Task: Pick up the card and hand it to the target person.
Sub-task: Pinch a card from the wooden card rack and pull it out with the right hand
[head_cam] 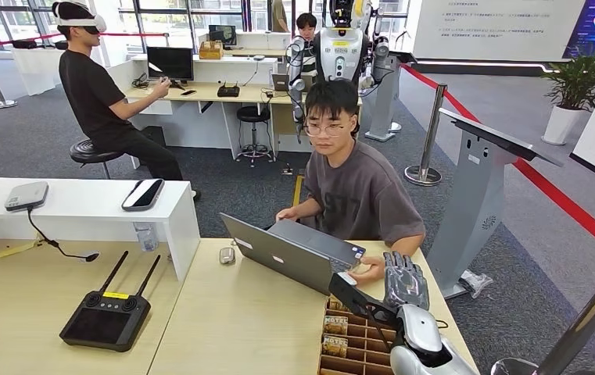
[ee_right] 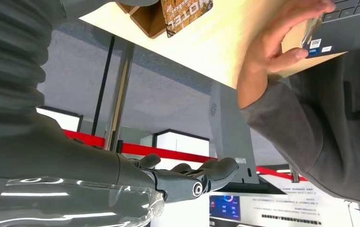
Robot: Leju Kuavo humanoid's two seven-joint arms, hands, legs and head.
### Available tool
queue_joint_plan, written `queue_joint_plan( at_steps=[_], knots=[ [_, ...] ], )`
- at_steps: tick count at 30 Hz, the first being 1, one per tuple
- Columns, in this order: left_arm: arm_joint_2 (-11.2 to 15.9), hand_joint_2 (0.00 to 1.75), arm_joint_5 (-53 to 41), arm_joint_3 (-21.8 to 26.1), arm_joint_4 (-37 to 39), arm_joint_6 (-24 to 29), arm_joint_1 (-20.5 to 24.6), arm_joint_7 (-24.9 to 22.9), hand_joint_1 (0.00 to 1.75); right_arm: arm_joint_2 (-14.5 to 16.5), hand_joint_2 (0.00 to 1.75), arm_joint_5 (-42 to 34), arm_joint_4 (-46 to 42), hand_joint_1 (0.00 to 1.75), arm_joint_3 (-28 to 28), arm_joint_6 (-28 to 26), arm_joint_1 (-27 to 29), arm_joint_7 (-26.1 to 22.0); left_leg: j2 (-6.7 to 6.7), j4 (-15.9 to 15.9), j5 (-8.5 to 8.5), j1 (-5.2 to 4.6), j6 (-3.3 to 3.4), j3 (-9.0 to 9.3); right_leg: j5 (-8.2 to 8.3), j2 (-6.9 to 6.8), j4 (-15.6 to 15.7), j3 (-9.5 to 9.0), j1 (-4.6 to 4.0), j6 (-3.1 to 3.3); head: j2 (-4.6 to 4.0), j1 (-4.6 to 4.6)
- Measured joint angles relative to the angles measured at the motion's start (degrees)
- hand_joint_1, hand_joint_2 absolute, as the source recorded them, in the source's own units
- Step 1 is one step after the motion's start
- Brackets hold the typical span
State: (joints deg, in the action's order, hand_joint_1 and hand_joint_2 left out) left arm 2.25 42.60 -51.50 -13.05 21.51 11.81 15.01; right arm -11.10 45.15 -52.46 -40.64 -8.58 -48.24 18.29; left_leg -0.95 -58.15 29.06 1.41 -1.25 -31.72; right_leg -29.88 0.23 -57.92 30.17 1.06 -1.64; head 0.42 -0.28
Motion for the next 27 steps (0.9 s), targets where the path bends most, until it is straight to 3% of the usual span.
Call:
queue_joint_plan(
  at_steps=[6,13,27],
  knots=[
    [0.0,0.0,0.0,0.0,0.0,0.1,-0.1,0.0,0.0,-0.7,1.75,0.7,0.0,0.18,-0.8,0.5,-0.1,1.2,0.0,0.0,0.0,0.0,0.0,0.0,0.0,0.0,0.0,0.0,0.0,0.0,0.0,0.02],
    [0.0,0.0,0.0,0.0,0.0,0.1,-0.1,-0.1,0.0,-1.1,1.75,0.8,0.0,0.45,-1.3,1.9,-0.5,1.7,-0.01,0.0,0.0,0.0,0.0,0.0,0.0,-0.01,0.0,0.0,0.0,0.0,0.0,0.02],
    [0.0,0.0,-0.1,0.0,0.0,0.1,-0.1,-0.6,0.0,-1.0,1.75,-1.4,2.6,0.55,-2.8,5.1,-2.1,0.8,-0.02,0.0,0.0,0.0,0.0,-0.03,0.0,-0.02,0.0,-0.01,0.0,0.0,0.0,0.03]
  ],
)
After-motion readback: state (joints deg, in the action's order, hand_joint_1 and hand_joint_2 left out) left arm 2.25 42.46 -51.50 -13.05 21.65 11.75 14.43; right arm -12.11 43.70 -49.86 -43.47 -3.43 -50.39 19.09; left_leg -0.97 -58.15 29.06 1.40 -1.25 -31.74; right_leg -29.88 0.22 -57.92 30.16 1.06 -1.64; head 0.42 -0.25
